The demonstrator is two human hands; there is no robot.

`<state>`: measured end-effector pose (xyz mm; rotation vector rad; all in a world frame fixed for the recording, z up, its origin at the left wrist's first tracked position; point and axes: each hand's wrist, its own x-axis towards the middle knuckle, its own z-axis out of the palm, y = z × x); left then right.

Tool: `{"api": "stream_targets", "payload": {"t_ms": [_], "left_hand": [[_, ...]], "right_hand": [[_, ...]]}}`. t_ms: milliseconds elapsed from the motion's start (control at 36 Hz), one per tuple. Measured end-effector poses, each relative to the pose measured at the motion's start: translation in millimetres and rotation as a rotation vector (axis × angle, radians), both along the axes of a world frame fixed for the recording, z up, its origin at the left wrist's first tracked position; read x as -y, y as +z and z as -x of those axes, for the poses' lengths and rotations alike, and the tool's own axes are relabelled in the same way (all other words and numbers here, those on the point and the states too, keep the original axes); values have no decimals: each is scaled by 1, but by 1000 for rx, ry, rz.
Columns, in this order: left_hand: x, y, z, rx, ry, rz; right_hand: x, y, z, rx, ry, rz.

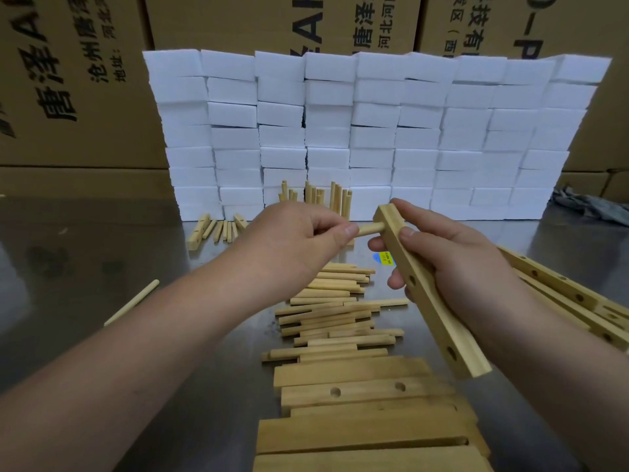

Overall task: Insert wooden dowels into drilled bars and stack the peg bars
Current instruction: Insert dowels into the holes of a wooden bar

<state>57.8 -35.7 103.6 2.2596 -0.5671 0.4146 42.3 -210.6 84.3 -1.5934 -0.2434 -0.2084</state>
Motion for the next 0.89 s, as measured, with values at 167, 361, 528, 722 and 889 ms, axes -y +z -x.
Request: {"api": "stream_targets", "payload": {"t_ms": [167,361,528,722,889], "left_hand": [[-4,0,-1,139,97,-169],[-8,10,-3,159,144,73],[3,7,1,-59,-71,552],[3,2,2,-169,-213,642],[7,-3,2,-145,-202,661]], "right_hand": [[0,-1,-1,-19,-35,1],[3,0,-4,-3,-129,-13],[-5,-3,0,-17,-24,-25],[-5,0,3,-26,33,-81],[-4,1,1,-63,63,-145]]}}
